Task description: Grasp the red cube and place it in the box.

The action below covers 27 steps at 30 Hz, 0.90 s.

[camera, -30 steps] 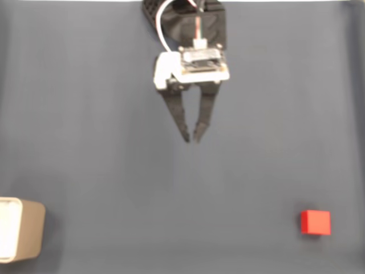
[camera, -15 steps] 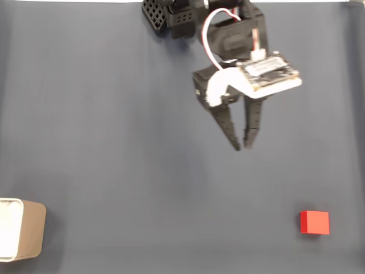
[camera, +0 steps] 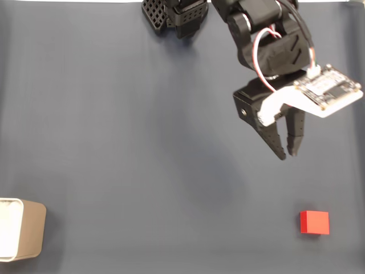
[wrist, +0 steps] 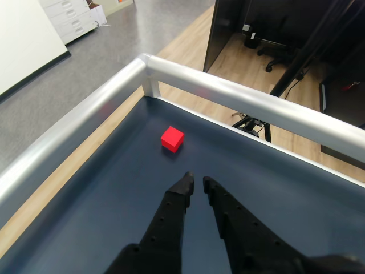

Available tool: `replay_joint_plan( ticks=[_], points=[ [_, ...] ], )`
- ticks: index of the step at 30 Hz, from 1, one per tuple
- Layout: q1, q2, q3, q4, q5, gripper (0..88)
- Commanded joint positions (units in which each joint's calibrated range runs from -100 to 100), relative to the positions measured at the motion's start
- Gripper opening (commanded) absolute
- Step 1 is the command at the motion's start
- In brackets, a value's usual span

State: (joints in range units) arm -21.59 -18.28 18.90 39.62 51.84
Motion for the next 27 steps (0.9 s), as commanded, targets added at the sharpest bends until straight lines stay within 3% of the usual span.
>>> replay_joint_plan(
  ticks=[1,10,27],
  points=[
    [-1.5,2.2,-5.8,-1.7,0.9,3.3],
    [-2.3,13.7,-17.7,-2.2,0.8,9.2],
    [-0.9,31.9,-33.5,-2.9,-2.2,28.4]
  ],
)
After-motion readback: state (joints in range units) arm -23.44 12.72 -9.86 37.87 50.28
